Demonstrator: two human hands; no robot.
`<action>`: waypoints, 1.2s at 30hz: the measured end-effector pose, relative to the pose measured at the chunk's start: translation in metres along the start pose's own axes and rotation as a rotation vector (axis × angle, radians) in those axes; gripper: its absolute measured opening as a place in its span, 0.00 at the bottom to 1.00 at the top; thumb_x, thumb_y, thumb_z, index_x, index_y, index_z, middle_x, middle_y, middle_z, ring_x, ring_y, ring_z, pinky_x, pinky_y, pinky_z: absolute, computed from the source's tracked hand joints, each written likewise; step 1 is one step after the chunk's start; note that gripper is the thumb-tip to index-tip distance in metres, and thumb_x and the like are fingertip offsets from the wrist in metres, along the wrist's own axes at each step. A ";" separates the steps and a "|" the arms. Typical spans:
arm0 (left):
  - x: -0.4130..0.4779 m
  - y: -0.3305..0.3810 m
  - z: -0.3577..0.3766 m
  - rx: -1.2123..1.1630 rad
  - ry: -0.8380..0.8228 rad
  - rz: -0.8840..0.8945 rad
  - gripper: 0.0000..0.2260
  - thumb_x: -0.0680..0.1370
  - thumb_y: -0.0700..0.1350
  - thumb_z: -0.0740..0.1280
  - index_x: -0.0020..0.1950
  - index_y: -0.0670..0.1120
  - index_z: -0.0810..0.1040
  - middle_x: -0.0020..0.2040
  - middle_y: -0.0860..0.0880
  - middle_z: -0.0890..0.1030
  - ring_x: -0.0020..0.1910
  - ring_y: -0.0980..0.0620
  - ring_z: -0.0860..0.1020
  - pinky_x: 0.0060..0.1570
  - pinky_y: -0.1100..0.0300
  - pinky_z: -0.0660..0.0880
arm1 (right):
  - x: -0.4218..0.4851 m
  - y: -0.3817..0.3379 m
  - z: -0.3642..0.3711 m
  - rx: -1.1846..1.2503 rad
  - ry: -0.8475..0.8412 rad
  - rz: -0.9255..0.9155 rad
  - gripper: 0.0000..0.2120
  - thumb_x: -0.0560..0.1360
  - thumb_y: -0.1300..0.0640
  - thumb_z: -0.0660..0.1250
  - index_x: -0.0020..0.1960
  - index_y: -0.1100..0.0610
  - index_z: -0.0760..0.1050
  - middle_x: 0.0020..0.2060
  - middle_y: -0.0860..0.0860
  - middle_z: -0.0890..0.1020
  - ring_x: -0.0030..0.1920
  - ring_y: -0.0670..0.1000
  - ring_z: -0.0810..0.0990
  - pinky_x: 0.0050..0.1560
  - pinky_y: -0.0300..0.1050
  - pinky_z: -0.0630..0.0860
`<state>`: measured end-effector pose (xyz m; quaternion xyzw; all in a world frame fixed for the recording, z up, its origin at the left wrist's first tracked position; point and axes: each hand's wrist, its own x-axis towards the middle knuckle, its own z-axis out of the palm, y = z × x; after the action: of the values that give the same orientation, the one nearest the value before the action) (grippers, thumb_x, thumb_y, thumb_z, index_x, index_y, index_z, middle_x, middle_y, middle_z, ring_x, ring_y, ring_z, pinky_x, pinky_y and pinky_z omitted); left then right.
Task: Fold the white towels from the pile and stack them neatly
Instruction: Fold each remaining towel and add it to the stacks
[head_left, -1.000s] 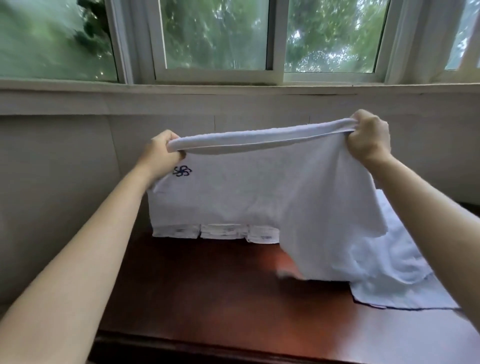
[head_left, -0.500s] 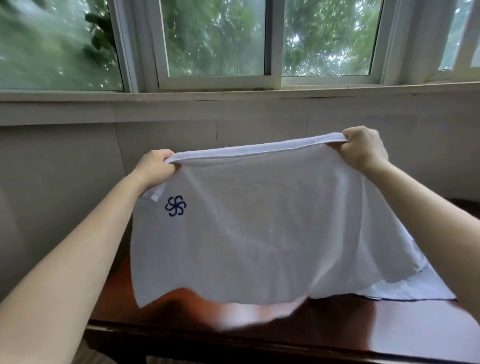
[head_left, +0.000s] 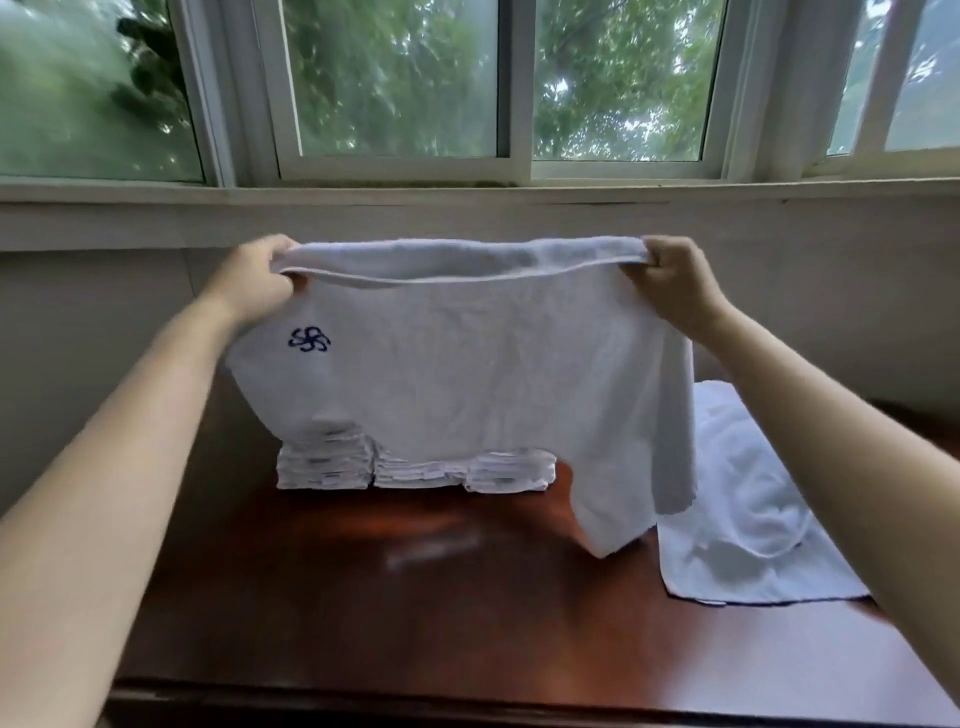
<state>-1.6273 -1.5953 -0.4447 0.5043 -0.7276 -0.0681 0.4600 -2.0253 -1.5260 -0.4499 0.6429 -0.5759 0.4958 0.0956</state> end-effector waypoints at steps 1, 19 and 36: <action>-0.012 -0.007 -0.008 -0.033 -0.246 -0.037 0.11 0.74 0.32 0.63 0.44 0.47 0.78 0.45 0.41 0.81 0.45 0.45 0.77 0.43 0.56 0.70 | -0.015 0.005 0.000 0.111 -0.195 0.047 0.11 0.77 0.60 0.66 0.39 0.66 0.75 0.35 0.54 0.72 0.34 0.42 0.71 0.36 0.43 0.65; -0.217 -0.076 0.207 0.662 -0.717 -0.488 0.37 0.74 0.73 0.41 0.78 0.57 0.38 0.79 0.53 0.49 0.76 0.42 0.49 0.64 0.30 0.53 | -0.229 0.108 0.104 -0.560 -0.845 0.343 0.18 0.80 0.44 0.55 0.60 0.53 0.75 0.59 0.55 0.76 0.58 0.55 0.75 0.53 0.47 0.71; -0.194 -0.085 0.208 0.684 -0.508 -0.267 0.18 0.83 0.55 0.49 0.69 0.47 0.64 0.62 0.45 0.74 0.60 0.43 0.73 0.48 0.54 0.69 | -0.233 0.074 0.109 -0.530 -0.799 0.150 0.19 0.81 0.44 0.52 0.41 0.56 0.70 0.47 0.54 0.76 0.48 0.56 0.76 0.45 0.48 0.70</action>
<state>-1.7099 -1.5578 -0.7269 0.6842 -0.7268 -0.0040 0.0603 -1.9935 -1.4744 -0.7107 0.6931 -0.7189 0.0517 -0.0086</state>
